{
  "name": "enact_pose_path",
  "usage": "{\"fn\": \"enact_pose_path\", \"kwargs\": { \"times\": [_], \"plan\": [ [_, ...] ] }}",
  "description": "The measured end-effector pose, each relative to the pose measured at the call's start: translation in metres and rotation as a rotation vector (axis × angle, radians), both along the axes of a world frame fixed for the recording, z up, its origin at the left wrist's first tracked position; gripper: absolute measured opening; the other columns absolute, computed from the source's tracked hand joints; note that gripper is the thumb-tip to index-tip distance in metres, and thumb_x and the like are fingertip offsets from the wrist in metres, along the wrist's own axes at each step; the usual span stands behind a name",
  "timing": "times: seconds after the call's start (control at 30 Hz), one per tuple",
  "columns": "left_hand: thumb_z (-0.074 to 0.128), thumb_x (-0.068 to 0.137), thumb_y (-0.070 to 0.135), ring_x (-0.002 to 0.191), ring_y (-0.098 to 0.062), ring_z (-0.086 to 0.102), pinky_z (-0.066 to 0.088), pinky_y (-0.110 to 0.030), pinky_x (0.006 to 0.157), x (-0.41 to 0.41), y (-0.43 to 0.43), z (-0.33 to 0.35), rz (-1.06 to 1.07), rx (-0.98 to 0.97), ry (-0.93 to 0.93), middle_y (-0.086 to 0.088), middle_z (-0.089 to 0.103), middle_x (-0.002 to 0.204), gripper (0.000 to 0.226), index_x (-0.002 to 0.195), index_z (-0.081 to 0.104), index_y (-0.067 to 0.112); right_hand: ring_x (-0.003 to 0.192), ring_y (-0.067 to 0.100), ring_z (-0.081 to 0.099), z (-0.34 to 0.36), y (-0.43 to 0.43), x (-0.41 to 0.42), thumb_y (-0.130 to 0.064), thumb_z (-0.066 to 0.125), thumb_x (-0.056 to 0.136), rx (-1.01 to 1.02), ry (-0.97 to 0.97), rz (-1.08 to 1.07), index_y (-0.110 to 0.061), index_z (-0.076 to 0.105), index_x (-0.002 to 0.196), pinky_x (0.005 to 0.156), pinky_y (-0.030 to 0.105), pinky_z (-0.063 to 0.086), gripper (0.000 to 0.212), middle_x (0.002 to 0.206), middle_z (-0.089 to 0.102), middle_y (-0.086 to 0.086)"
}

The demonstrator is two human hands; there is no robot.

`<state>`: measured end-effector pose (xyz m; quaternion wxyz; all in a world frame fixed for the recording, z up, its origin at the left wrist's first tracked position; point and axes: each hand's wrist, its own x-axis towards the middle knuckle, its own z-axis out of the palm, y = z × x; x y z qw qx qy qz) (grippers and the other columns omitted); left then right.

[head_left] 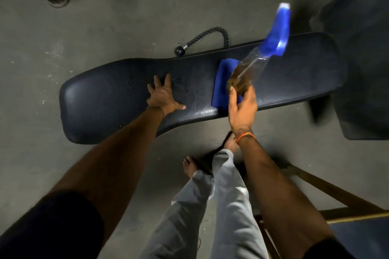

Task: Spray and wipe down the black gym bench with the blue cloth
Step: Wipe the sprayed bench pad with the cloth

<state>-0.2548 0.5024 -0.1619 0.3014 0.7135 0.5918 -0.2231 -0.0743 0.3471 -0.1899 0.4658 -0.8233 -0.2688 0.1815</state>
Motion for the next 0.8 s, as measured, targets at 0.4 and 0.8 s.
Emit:
{"fn": "enact_pose_path", "kwargs": {
  "times": [0.4, 0.8],
  "plan": [
    [0.091, 0.069, 0.045, 0.152, -0.057, -0.003, 0.041, -0.075, 0.104, 0.045, -0.002, -0.021, -0.044, 0.007, 0.171, -0.015, -0.017, 0.169, 0.136, 0.163, -0.007, 0.034, 0.100, 0.031, 0.064, -0.033, 0.013, 0.061, -0.019, 0.062, 0.099, -0.040, -0.036, -0.096, 0.004, 0.054, 0.126, 0.085, 0.024, 0.043, 0.037, 0.114, 0.066, 0.020],
    [0.090, 0.067, 0.051, 0.150, -0.061, 0.001, 0.051, -0.070, 0.096, 0.040, 0.000, -0.027, -0.108, 0.025, 0.187, -0.020, -0.015, 0.169, 0.139, 0.163, -0.009, 0.031, 0.101, 0.013, 0.060, -0.045, 0.010, 0.053, -0.024, 0.069, 0.094, -0.055, 0.038, -0.194, -0.005, 0.057, 0.127, 0.094, 0.018, 0.048, 0.040, 0.112, 0.067, 0.006]
  ]
}}
